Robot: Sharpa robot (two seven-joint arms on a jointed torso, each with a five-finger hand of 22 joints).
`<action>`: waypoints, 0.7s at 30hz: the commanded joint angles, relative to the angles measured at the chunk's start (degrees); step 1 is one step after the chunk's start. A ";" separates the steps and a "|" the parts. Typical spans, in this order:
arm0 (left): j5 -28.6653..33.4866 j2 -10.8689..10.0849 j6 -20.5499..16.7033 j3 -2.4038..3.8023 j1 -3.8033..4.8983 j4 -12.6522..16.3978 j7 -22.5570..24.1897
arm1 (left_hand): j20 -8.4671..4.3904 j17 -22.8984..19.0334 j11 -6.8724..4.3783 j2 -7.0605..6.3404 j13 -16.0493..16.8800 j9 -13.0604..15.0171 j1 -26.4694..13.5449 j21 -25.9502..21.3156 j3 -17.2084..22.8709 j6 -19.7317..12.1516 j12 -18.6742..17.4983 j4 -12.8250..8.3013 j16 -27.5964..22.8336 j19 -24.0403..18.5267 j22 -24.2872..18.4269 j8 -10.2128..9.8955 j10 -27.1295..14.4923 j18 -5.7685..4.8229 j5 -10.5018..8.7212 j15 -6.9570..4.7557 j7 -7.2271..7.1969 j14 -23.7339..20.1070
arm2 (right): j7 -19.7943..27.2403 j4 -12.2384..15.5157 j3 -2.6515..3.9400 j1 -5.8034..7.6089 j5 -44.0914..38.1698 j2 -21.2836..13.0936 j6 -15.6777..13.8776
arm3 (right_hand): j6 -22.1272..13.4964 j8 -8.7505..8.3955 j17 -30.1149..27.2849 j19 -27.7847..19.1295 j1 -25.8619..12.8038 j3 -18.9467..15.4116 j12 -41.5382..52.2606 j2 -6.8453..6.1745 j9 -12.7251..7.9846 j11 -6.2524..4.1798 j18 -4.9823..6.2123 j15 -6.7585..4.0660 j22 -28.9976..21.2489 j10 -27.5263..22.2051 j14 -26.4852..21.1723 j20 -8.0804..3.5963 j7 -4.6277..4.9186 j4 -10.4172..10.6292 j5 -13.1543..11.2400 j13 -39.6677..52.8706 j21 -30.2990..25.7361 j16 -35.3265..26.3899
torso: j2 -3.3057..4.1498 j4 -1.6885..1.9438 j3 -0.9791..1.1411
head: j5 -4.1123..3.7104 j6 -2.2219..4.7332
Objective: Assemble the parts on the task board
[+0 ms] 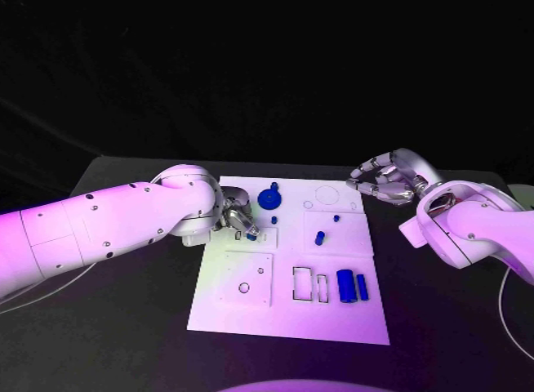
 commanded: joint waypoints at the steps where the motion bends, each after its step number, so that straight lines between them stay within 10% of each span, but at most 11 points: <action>1: 0.98 0.41 2.40 -0.22 -0.30 -0.01 -0.12 | -0.30 15.09 0.00 2.06 -0.24 0.08 2.18 0.32 3.84 3.30 -0.39 -4.33 0.36 0.65 -0.04 0.27 0.11 -0.81 0.04 -0.25 -2.84 5.94 | 0.37 0.13 0.00 -0.04 -0.32 -0.03 -0.02 | 0.38 0.21 12.62 1.97 -0.69 0.40 0.11 -0.01 0.06 -0.29 1.16 -0.49 9.91 0.15 5.50 -0.46 -0.13 -0.06 0.35 8.26 -0.37 -0.38 | 0.02 0.02 0.00 | -0.01 0.01; 21: 0.97 1.37 5.39 -0.19 -0.23 -1.23 -0.71 | -0.26 15.09 0.14 2.71 -1.71 0.16 -2.41 0.28 -7.20 3.93 -1.91 1.03 0.36 0.64 0.28 -1.45 -0.59 -0.84 -1.59 -0.08 -2.86 5.94 | 0.47 0.16 0.00 -0.03 -0.33 -0.07 -0.09 | 0.35 0.22 12.51 1.91 -0.86 0.46 -0.01 -0.09 0.04 -0.29 1.19 -0.50 9.82 0.07 5.47 -0.47 -0.13 -0.04 0.42 8.17 -0.52 -0.42 | -0.03 -0.03 0.05 | 0.04 0.14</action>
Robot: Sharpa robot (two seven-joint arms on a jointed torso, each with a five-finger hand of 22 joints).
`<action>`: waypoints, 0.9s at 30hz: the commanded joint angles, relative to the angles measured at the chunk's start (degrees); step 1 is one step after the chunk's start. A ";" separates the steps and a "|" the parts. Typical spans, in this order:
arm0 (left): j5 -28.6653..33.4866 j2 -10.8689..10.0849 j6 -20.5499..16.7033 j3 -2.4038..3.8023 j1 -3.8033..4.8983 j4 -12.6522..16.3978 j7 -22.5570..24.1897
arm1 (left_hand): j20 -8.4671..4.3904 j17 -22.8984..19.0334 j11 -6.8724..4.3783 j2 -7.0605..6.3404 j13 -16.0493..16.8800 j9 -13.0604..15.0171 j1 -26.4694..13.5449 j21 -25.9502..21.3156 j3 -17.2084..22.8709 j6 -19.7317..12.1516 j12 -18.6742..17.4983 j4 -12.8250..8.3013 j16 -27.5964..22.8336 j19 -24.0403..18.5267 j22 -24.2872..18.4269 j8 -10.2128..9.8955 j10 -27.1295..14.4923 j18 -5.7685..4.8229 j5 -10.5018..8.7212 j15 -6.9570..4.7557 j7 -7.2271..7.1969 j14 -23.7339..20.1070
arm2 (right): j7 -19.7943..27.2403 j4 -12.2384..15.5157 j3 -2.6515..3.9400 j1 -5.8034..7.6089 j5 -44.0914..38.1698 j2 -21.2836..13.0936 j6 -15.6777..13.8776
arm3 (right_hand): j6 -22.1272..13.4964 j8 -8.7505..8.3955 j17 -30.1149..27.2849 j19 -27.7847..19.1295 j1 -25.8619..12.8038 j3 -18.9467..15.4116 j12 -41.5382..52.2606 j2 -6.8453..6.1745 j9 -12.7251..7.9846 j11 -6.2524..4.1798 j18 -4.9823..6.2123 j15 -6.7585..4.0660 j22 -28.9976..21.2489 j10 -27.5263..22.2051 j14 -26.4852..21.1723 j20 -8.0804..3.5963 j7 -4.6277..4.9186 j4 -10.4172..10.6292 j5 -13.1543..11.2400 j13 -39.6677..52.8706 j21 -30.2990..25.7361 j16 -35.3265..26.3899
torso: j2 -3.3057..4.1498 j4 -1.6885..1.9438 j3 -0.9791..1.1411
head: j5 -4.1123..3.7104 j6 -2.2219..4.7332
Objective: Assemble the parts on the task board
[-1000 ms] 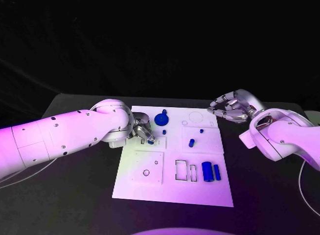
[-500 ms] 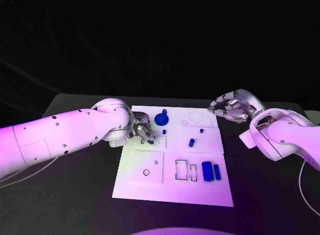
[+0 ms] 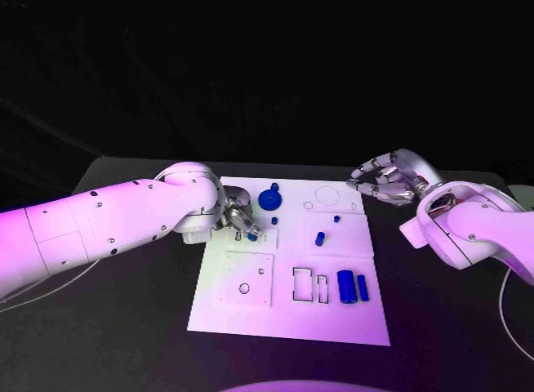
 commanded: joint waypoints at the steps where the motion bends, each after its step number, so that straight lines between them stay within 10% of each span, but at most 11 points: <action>1: 0.83 0.37 2.91 -0.41 -0.54 0.06 -0.26 | -0.26 15.10 -0.18 -0.16 0.16 -0.16 -0.95 0.28 -1.04 2.93 -0.21 0.65 0.36 0.64 0.16 -0.46 -0.24 -0.84 -0.23 -0.09 -2.40 5.95 | 0.48 0.11 0.00 -0.03 -0.33 -0.02 -0.02 | 0.35 0.22 12.47 1.91 -0.63 0.30 -0.01 0.14 0.04 -0.29 1.19 -0.49 9.84 0.07 5.47 -0.47 -0.13 0.12 0.21 8.14 -0.16 -0.19 | 0.01 -0.04 0.00 | -0.04 0.06; 27: 0.33 0.58 1.80 -0.32 -0.56 -0.27 0.02 | -0.37 15.10 -0.28 -0.72 0.51 0.02 -2.13 0.20 -7.17 3.69 -0.02 5.01 0.36 0.67 0.24 -0.98 -0.07 -0.84 -0.34 -0.19 -2.53 5.95 | 0.72 0.13 0.00 -0.03 -0.32 -0.13 -0.04 | 0.27 0.26 12.29 1.78 -1.78 0.26 -0.21 0.05 0.02 -0.27 1.26 -0.49 9.67 -0.05 5.42 -0.48 -0.13 0.22 -0.16 8.00 -0.47 -0.27 | 0.03 -0.01 -0.14 | -0.26 0.19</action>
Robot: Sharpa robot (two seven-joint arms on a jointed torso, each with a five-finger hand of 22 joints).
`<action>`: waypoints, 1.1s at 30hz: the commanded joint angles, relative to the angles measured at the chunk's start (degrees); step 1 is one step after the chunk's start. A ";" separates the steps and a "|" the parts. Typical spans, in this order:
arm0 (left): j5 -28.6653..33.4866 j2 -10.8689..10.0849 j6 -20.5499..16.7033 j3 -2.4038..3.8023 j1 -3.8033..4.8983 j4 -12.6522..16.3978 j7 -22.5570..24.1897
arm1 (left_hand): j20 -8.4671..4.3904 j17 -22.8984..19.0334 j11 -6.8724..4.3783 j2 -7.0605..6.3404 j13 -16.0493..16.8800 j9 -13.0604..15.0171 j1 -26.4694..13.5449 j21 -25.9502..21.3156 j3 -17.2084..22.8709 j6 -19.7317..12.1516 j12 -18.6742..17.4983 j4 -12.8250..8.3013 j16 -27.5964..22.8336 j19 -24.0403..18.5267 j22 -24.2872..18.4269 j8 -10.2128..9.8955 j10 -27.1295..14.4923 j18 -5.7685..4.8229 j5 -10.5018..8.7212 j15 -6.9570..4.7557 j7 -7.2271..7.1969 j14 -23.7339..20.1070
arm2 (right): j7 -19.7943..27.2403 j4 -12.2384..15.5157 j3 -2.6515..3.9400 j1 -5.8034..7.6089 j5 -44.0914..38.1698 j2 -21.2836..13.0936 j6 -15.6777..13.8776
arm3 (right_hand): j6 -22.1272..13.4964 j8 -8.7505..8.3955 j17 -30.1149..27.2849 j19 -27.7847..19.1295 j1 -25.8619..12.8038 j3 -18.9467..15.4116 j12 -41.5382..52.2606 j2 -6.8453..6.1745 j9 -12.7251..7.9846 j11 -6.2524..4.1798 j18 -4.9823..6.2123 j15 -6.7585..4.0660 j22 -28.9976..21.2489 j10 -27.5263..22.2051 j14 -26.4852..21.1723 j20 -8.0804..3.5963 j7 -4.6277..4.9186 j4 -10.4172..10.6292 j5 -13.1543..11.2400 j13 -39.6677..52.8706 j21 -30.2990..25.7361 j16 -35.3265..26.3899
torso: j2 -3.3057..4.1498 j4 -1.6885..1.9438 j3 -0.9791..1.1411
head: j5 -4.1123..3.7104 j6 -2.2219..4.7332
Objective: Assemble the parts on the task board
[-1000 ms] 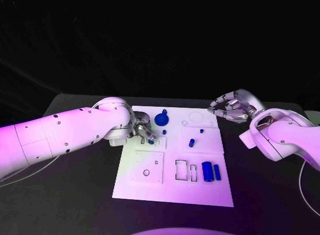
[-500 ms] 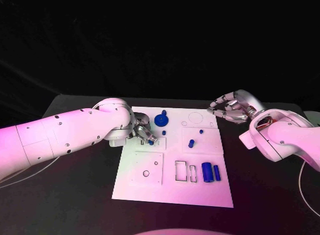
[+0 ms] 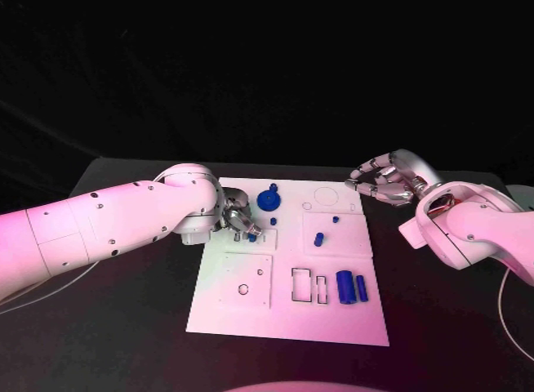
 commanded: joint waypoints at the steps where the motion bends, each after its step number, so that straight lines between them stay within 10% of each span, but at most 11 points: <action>1: 0.56 0.10 1.27 -0.21 -0.48 0.53 0.48 | -0.39 15.10 -0.02 -0.41 0.08 0.11 -0.54 0.19 -1.18 -0.17 -0.03 0.60 0.36 0.67 -0.03 -0.26 0.16 -0.84 -0.35 -0.18 0.24 5.95 | 0.56 0.04 0.00 -0.04 -0.32 0.01 0.04 | 0.27 0.27 12.33 1.76 -0.69 0.26 -0.21 0.05 0.02 -0.27 0.38 -0.49 9.66 -0.05 5.43 -0.48 -0.14 0.21 -0.24 8.02 -0.31 -0.26 | -0.03 -0.01 -0.03 | 0.03 0.02; 33: -0.36 -2.77 -1.53 2.15 0.22 4.05 0.89 | -0.46 15.10 -0.01 -1.42 -0.17 0.20 -0.36 0.01 -5.24 -0.02 -0.27 2.83 0.36 0.60 -0.23 -0.67 -0.01 -0.78 -1.17 -0.19 0.23 5.95 | 0.68 -0.48 0.00 -0.31 -0.29 0.13 -0.31 | 0.09 0.34 11.95 1.61 -1.73 0.17 -0.44 -0.12 0.02 -0.28 0.46 -0.51 9.45 -0.20 5.34 -0.50 -0.16 0.16 -1.58 7.84 -0.71 -0.43 | -0.07 -0.05 0.03 | 0.10 0.55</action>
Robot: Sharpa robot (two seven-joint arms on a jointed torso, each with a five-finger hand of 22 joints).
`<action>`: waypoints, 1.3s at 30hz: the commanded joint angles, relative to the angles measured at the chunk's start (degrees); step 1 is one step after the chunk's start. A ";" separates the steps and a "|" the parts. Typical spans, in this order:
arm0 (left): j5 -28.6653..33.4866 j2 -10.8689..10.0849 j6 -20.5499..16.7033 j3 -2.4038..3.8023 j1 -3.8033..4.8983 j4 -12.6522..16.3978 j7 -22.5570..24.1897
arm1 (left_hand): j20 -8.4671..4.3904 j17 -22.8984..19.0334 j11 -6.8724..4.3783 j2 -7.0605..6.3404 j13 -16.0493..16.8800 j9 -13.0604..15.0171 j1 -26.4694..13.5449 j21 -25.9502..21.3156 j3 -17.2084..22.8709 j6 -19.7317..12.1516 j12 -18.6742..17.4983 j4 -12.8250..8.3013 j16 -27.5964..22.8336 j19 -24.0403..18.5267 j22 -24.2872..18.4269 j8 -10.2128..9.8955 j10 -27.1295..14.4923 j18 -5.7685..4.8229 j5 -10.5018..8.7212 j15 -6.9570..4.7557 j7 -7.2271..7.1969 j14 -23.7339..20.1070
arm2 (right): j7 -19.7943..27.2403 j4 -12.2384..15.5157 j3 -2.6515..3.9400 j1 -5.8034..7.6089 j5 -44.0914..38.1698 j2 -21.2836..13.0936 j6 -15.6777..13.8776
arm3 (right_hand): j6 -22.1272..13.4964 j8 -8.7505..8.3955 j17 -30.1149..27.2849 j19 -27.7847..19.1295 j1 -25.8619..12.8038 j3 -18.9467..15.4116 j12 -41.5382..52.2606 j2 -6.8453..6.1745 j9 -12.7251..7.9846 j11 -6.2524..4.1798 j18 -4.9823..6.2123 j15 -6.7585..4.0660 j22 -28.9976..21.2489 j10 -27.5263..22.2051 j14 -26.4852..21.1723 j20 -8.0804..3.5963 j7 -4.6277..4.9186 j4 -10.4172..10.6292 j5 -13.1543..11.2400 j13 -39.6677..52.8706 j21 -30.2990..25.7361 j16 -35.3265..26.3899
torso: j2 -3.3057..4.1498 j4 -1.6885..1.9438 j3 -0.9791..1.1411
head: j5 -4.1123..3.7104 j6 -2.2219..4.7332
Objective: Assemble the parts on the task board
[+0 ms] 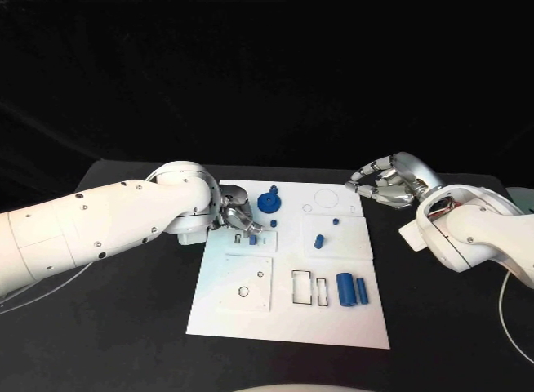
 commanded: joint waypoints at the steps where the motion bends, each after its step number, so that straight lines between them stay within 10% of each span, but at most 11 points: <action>1: -0.06 -0.25 -0.85 0.25 0.24 0.44 0.72 | -0.25 15.10 -0.02 -0.61 -0.32 0.07 0.02 -0.09 -0.50 -0.01 -0.32 0.07 0.36 0.76 -0.36 -0.04 -0.05 -0.75 -0.33 -0.19 0.28 5.95 | 0.53 -0.04 0.00 -0.10 -0.28 0.03 -0.11 | 0.09 0.34 11.96 1.83 -0.45 0.17 -0.21 0.10 0.02 -0.28 0.47 -0.51 9.42 -0.20 5.34 -0.28 -0.16 0.16 -0.14 7.86 -0.25 -0.21 | 0.02 -0.07 -0.03 | 0.05 0.20; 6: 0.26 -0.97 -1.95 0.79 0.92 0.67 0.93 | -0.22 14.62 0.08 -0.84 -1.46 0.04 0.79 -0.50 -1.09 -0.52 -1.27 -0.02 0.08 0.49 -1.04 -0.41 -0.79 -0.62 -0.34 -0.12 0.41 5.81 | 0.55 -0.07 0.00 -0.18 -0.26 -0.05 -0.13 | 0.09 0.34 11.96 1.83 -0.45 0.17 -0.21 0.10 0.02 -0.28 0.47 -0.51 9.42 -0.20 5.34 -0.28 -0.16 0.16 -0.14 7.86 -0.25 -0.21 | 0.00 0.00 -0.02 | -0.07 0.42; 8: 0.74 -1.19 -2.72 0.92 1.45 0.13 1.13 | 0.08 13.26 0.74 -1.16 -7.18 -0.42 2.53 -1.91 -1.75 -2.50 -6.06 -0.10 -0.76 -0.45 -3.38 -1.97 -4.33 -0.18 -0.10 0.37 1.22 5.40 | 0.56 -0.08 0.00 -0.20 -0.26 -0.09 -0.13 | 0.09 0.35 11.95 1.82 -0.51 0.17 -0.18 0.11 0.02 -0.28 0.47 -0.51 9.41 -0.18 5.33 -0.29 -0.16 0.15 -0.25 7.88 -0.27 -0.22 | -0.03 0.04 0.02 | 0.04 0.47; 20: 2.44 -2.16 -2.66 1.05 2.62 -0.89 1.67 | 0.60 13.12 1.23 -1.72 -8.68 -1.12 6.66 -2.24 -2.81 -2.87 -7.30 0.05 -0.85 -0.54 -3.60 -3.46 -5.22 -0.12 -0.60 0.84 1.74 5.37 | 0.53 -0.01 0.00 -0.23 -0.25 -0.21 -0.04 | 0.08 0.37 11.99 1.85 -0.50 0.21 -0.18 0.13 0.03 -0.29 0.46 -0.51 9.45 -0.17 5.34 -0.29 -0.17 0.12 -0.31 7.88 -0.21 -0.20 | 0.04 0.15 -0.03 | -0.17 0.60; 28: 3.39 -3.41 -7.22 0.19 2.17 1.19 2.26 | 1.75 11.22 2.73 -1.15 -17.08 -4.30 2.90 -4.44 -8.18 -3.82 -14.54 0.48 -2.12 -1.68 -6.68 -8.26 -9.53 0.46 -16.68 2.11 3.33 4.77 | 0.49 -0.02 0.00 -0.26 -0.26 -0.22 -0.01 | 0.08 0.37 11.99 1.85 -0.50 0.21 -0.18 0.13 0.03 -0.29 0.46 -0.51 9.45 -0.17 5.34 -0.29 -0.17 0.12 -0.31 7.88 -0.21 -0.20 | 0.02 0.08 -0.08 | -0.05 0.60; 39: 1.27 -3.45 -9.13 -1.06 0.18 2.48 2.41 | 1.93 11.58 2.83 -0.28 -16.55 -5.07 3.26 -4.08 -10.34 -3.58 -14.03 0.49 -1.90 -1.29 -5.88 -9.10 -8.92 0.32 -17.63 2.24 3.47 4.90 | 0.43 -0.09 -0.01 -0.44 -0.26 -0.10 0.12 | 0.08 0.37 11.99 1.85 -0.50 0.21 -0.18 0.13 0.03 -0.29 0.46 -0.51 9.45 -0.17 5.34 -0.29 -0.17 0.12 -0.31 7.88 -0.21 -0.20 | 0.14 -0.01 -0.09 | 0.14 0.47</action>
